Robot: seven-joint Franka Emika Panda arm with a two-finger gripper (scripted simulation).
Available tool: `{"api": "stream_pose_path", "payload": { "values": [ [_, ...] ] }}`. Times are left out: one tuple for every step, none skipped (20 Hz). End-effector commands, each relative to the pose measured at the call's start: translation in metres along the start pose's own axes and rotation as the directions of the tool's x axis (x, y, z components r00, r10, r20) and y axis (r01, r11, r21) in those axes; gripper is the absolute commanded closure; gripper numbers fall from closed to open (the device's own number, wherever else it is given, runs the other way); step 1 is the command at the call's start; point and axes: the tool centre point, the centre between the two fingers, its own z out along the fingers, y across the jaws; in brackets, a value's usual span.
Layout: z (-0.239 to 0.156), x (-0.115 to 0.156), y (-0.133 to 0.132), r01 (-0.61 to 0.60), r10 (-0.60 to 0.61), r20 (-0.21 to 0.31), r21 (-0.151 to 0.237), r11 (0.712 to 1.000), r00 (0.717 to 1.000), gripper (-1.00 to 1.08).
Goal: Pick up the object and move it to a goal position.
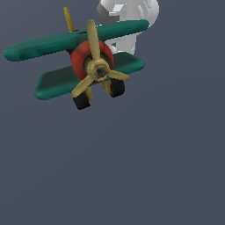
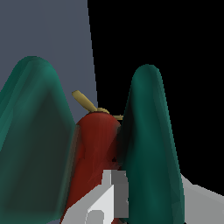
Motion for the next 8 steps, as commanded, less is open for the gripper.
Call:
{"api": "stream_pose_path", "payload": {
  "values": [
    [0.0029, 0.0018, 0.012, -0.003, 0.003, 0.001, -0.005, 1.0, 1.0, 1.08],
    [0.0036, 0.0022, 0.0139, -0.003, 0.003, 0.001, -0.005, 1.0, 1.0, 1.08],
    [0.0042, 0.0025, 0.0152, -0.003, 0.003, 0.002, -0.005, 1.0, 1.0, 1.08],
    [0.0046, 0.0026, 0.016, -0.002, 0.002, 0.002, -0.005, 1.0, 1.0, 1.08],
    [0.0048, 0.0027, 0.0162, -0.002, 0.002, 0.003, -0.005, 1.0, 1.0, 1.08],
    [0.0049, 0.0027, 0.0159, -0.002, 0.002, 0.003, -0.004, 1.0, 1.0, 1.08],
    [0.0047, 0.0027, 0.0153, -0.002, 0.002, 0.003, -0.004, 1.0, 1.0, 1.08],
    [0.0045, 0.0027, 0.0151, -0.002, 0.002, 0.003, -0.004, 1.0, 1.0, 1.08]
  ]
}}
